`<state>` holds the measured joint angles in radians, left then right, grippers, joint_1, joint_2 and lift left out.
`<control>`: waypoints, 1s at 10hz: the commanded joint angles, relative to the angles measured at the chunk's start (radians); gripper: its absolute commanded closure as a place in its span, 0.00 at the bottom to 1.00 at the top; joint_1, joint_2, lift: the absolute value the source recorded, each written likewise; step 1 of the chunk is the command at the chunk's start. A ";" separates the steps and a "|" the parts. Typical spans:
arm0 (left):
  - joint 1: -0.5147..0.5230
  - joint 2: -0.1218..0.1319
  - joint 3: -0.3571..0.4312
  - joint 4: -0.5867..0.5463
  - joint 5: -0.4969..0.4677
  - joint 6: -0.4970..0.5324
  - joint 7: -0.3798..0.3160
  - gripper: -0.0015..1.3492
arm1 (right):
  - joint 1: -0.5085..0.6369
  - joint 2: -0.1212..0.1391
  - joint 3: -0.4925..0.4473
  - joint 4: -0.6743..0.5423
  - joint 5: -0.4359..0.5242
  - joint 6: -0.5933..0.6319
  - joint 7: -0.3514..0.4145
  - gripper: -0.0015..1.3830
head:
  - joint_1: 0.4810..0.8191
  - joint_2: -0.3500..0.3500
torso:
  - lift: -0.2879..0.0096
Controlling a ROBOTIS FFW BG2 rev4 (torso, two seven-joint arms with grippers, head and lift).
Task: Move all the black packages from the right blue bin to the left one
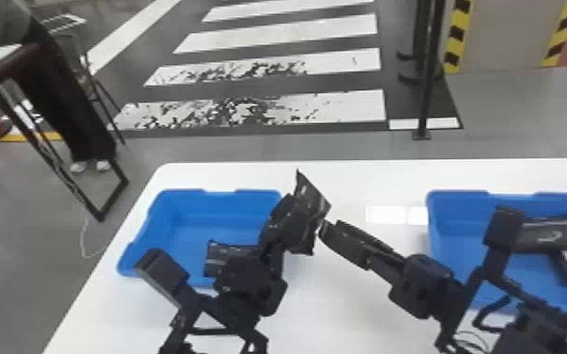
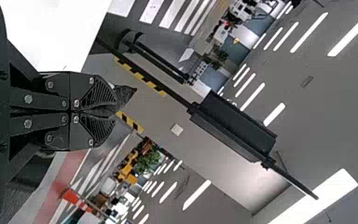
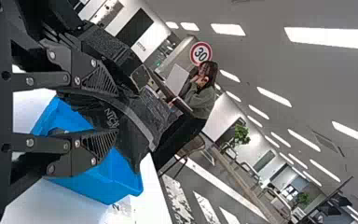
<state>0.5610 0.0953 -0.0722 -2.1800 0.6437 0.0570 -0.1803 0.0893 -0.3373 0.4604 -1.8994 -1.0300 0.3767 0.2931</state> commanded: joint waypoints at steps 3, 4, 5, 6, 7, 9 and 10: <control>-0.097 -0.026 0.190 0.137 -0.247 -0.055 0.021 0.91 | 0.004 0.001 -0.002 0.035 -0.049 -0.023 0.014 0.09 | 0.63 0.95 | 0.52; -0.144 -0.026 0.240 0.228 -0.356 -0.094 0.033 0.91 | 0.004 0.001 -0.002 0.035 -0.049 -0.031 0.015 0.09 | 0.63 1.00 | 0.52; -0.176 -0.028 0.276 0.294 -0.452 -0.123 0.048 0.91 | 0.004 0.000 -0.004 0.035 -0.049 -0.031 0.015 0.10 | 0.63 1.00 | 0.52; -0.188 -0.029 0.284 0.355 -0.464 -0.192 0.070 0.82 | 0.006 0.000 -0.010 0.035 -0.049 -0.031 0.020 0.10 | 0.63 1.00 | 0.52; -0.183 -0.028 0.276 0.382 -0.396 -0.222 0.070 0.40 | 0.011 0.001 -0.024 0.035 -0.043 -0.031 0.023 0.10 | 0.63 1.00 | 0.52; -0.166 -0.031 0.264 0.382 -0.323 -0.266 0.039 0.03 | 0.033 0.009 -0.085 0.021 0.013 -0.033 0.028 0.09 | 0.63 1.00 | 0.52; -0.154 -0.031 0.244 0.380 -0.285 -0.332 0.021 0.16 | 0.058 0.021 -0.153 -0.004 0.097 -0.031 0.028 0.09 | 0.63 1.00 | 0.52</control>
<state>0.3991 0.0646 0.1825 -1.7987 0.3348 -0.2385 -0.1572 0.1337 -0.3232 0.3470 -1.8891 -0.9812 0.3437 0.3207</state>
